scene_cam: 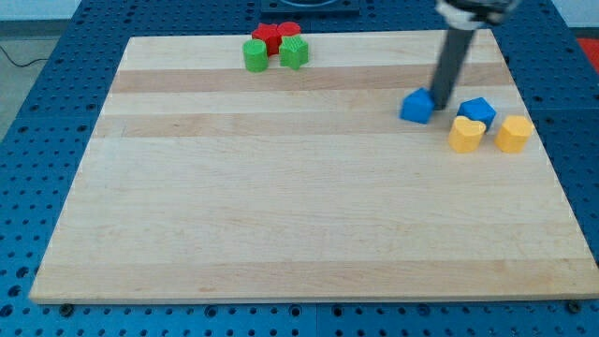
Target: Move the blue cube into the blue triangle
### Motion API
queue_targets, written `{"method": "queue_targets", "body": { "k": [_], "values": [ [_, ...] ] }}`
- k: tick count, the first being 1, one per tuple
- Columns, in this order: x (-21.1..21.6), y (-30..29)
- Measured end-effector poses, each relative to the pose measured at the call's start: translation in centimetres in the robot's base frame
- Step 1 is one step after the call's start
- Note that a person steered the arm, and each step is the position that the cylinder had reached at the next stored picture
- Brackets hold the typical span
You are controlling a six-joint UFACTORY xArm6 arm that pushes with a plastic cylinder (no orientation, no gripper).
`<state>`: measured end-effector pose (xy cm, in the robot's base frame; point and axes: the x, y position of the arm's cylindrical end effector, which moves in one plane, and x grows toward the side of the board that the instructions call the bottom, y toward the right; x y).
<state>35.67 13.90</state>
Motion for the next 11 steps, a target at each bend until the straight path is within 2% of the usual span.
{"method": "queue_targets", "body": {
  "k": [1,2,4,5,6,7,8,11],
  "values": [
    [0.0,-7.8],
    [0.1,-11.0],
    [0.1,-3.7],
    [-2.2,-1.2],
    [-2.7,6.7],
    [0.7,15.0],
    [3.1,14.5],
    [4.4,-7.0]
  ]
}}
